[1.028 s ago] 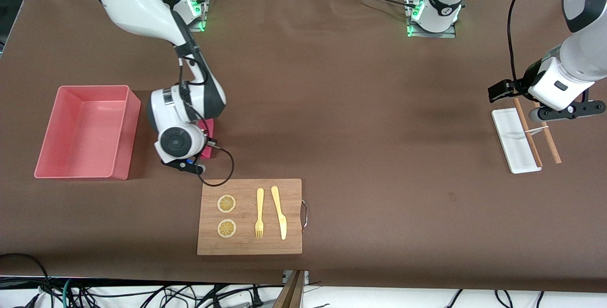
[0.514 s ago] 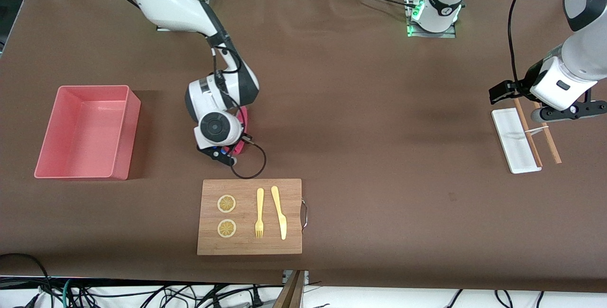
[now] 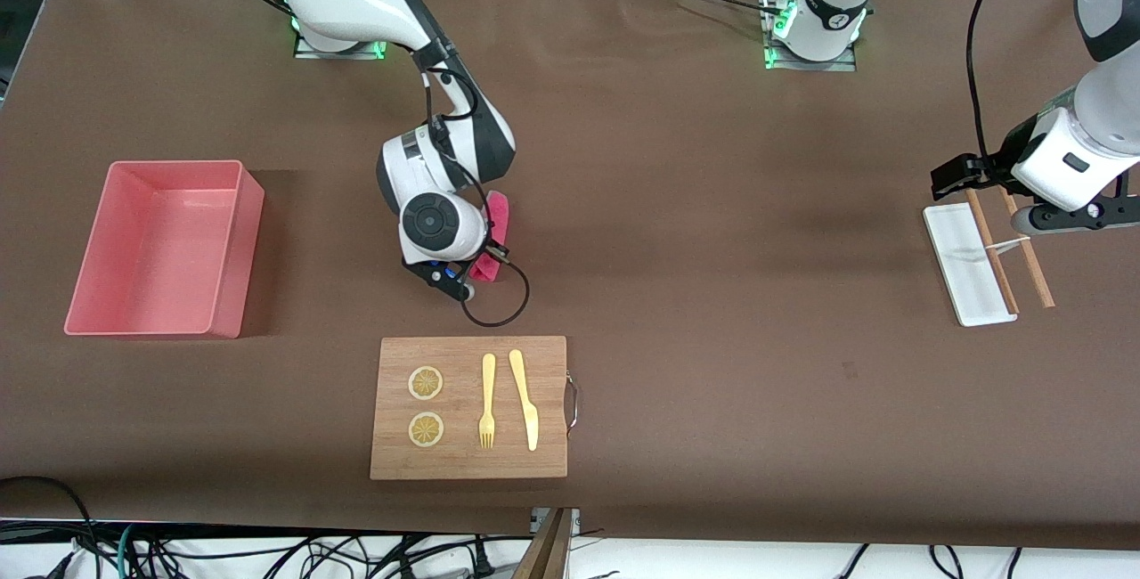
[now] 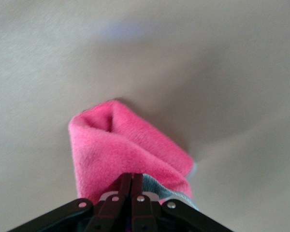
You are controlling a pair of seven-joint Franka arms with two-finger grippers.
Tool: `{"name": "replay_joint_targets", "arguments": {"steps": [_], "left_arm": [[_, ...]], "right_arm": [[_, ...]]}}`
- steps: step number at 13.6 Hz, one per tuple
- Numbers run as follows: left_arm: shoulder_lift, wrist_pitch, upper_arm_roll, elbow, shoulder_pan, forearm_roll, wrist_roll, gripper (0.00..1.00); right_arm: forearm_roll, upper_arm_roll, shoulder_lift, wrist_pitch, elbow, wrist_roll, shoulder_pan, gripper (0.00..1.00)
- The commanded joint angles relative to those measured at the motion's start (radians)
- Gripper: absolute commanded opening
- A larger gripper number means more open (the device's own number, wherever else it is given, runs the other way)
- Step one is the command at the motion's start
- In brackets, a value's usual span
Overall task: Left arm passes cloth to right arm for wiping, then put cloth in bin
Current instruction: 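Wipe the table beside the cutting board with the right gripper's cloth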
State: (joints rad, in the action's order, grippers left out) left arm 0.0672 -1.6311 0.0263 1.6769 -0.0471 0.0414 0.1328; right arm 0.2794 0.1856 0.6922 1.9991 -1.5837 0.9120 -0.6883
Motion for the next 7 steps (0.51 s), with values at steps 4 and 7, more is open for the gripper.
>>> {"name": "replay_joint_targets", "arguments": {"steps": [4, 7], "left_arm": [[0.02, 0.01, -0.008, -0.051, 0.006, 0.028, -0.019, 1.0], [0.019, 0.011, -0.011, -0.055, -0.002, 0.025, -0.019, 1.0]], "right_arm": [[-0.023, 0.005, 0.007, -0.13, 0.002, -0.264, 0.15, 0.0], [-0.101, 0.005, 0.004, -0.178, 0.004, -0.378, 0.214, 0.0]]}}
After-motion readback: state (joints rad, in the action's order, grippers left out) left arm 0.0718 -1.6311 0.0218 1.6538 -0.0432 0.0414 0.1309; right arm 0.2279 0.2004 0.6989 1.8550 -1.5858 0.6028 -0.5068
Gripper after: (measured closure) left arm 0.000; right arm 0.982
